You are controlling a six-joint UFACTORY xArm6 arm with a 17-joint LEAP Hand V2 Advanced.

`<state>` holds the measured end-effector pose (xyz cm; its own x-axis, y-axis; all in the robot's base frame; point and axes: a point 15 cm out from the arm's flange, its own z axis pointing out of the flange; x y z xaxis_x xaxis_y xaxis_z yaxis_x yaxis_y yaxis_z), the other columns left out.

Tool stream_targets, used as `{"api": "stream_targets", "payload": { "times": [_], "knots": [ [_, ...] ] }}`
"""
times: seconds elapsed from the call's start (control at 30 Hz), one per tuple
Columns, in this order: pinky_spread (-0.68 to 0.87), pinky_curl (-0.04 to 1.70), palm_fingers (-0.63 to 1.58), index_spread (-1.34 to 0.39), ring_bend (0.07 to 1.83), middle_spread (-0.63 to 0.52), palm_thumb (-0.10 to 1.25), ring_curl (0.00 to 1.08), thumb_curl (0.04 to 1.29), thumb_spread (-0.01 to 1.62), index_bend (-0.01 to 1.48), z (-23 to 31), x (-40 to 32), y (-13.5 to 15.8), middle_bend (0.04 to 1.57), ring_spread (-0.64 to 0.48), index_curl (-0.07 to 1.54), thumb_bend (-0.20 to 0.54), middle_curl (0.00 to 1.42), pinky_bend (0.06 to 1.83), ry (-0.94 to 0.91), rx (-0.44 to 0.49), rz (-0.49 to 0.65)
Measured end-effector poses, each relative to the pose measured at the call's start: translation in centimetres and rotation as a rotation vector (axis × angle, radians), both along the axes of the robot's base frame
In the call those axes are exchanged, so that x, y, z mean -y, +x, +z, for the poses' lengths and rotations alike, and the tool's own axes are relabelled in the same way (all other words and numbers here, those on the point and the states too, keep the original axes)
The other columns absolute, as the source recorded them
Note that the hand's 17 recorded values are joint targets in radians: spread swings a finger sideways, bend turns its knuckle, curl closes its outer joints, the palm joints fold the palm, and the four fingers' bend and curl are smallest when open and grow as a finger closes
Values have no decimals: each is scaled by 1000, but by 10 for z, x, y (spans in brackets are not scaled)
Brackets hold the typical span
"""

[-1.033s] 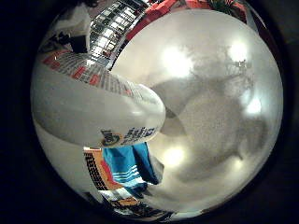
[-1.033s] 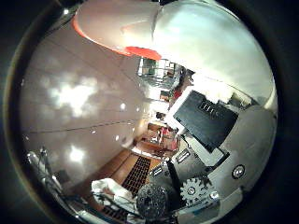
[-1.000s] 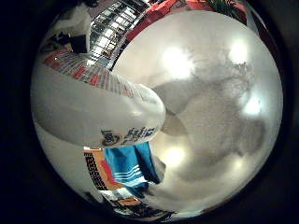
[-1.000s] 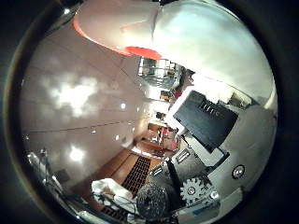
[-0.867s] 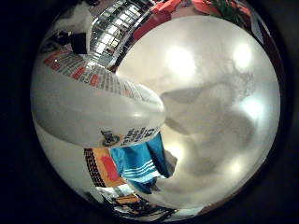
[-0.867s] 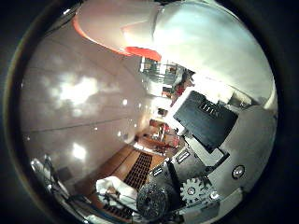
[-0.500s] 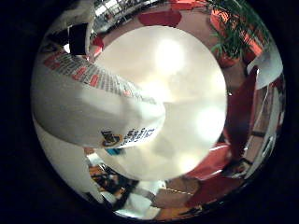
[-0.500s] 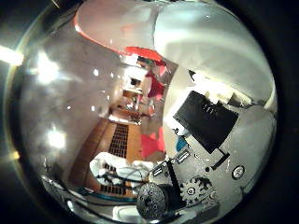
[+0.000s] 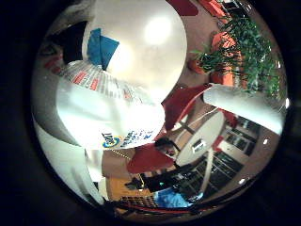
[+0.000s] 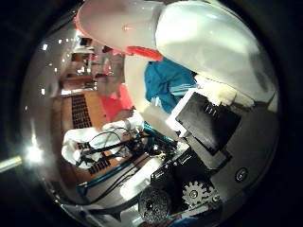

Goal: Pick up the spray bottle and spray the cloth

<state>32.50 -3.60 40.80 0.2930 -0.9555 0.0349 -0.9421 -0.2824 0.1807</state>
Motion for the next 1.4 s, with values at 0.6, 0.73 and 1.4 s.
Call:
{"api": "stream_targets", "payload": {
  "times": [0.6, 0.73, 1.4],
  "knots": [
    [-184, 1420, 1127, -194, 1359, -101, 1003, 808, 843, 818, 1181, -63, -64, 1, 1420, -223, 784, -17, 685, 1033, -334, -118, 63],
    [-186, 1423, 1128, -195, 1356, -101, 1002, 810, 846, 822, 1179, -79, -68, -5, 1420, -224, 787, -17, 685, 1031, -355, -148, 58],
    [-192, 1428, 1130, -195, 1345, -101, 1013, 825, 852, 813, 1170, -18, -151, -2, 1419, -227, 789, -16, 683, 1027, -4, -17, 72]
  ]
}}
